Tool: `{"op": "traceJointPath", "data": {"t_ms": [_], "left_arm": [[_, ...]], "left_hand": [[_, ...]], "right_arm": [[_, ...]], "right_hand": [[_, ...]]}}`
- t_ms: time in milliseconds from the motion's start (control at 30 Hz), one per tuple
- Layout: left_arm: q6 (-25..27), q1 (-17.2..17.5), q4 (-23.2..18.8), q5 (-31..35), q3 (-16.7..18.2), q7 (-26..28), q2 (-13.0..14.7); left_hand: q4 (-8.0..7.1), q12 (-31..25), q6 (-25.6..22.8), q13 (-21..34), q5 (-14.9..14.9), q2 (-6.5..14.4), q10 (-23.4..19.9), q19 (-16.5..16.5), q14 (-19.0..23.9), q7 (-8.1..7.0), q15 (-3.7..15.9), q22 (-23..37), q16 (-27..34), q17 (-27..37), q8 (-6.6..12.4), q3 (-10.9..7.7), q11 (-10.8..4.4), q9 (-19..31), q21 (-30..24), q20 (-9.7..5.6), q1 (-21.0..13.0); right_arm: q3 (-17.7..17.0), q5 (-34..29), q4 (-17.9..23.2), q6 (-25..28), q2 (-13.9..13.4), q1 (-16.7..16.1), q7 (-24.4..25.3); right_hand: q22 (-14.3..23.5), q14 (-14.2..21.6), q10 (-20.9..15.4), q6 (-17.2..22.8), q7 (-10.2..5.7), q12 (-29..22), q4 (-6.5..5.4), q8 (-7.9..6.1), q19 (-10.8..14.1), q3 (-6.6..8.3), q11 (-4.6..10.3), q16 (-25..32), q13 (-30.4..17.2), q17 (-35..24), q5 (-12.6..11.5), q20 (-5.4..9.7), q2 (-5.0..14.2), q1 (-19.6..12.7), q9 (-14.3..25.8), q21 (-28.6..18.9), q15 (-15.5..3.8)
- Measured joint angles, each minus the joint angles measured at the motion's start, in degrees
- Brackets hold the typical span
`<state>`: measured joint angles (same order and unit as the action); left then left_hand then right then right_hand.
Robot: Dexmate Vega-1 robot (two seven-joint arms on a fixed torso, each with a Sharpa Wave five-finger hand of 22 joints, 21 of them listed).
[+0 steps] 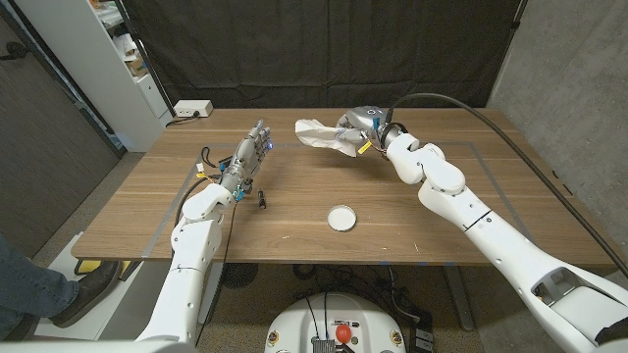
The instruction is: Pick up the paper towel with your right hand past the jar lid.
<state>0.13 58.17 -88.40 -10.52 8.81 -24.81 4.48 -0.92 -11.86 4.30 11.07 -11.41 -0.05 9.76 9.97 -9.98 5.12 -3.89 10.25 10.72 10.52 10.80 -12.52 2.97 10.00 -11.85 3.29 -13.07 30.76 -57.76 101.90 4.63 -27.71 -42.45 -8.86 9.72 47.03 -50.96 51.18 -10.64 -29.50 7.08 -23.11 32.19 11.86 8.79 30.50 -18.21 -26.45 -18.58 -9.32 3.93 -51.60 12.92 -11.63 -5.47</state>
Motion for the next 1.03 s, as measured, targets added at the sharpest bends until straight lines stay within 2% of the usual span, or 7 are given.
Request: {"op": "traceJointPath", "data": {"t_ms": [400,1033], "left_arm": [[0.0,-0.1,0.6,0.0,-0.3,-0.1,-0.1],[-0.5,-0.5,1.7,0.0,-0.3,-0.5,-0.1]], "left_hand": [[0.06,0.0,0.0,0.0,0.0,0.0,0.0,0.0,0.0,0.0,0.0,0.0,0.0,0.0,0.0,0.06,0.0,0.0,0.0,0.0,0.0],[0.06,0.0,0.0,0.0,0.0,0.3,0.1,0.0,0.0,0.0,0.0,0.0,0.0,0.0,0.0,0.06,0.34,0.0,0.0,-0.03,-0.3]], "right_arm": [[-1.1,0.1,1.5,-0.8,-0.1,-0.5,0.5],[-1.7,0.3,1.7,-1.1,0.7,-0.5,0.6]], "right_hand": [[0.0,0.2,0.0,0.0,0.0,0.0,-0.07,0.0,0.0,-0.07,0.0,-0.2,0.0,-0.3,0.5,0.0,0.0,0.0,0.2,0.2,-0.17],[0.0,0.2,-0.2,0.2,-0.21,0.0,-0.31,0.0,0.0,-0.31,0.22,-0.6,0.0,-0.8,0.5,0.0,0.23,-0.2,0.3,0.2,-0.17]]}}
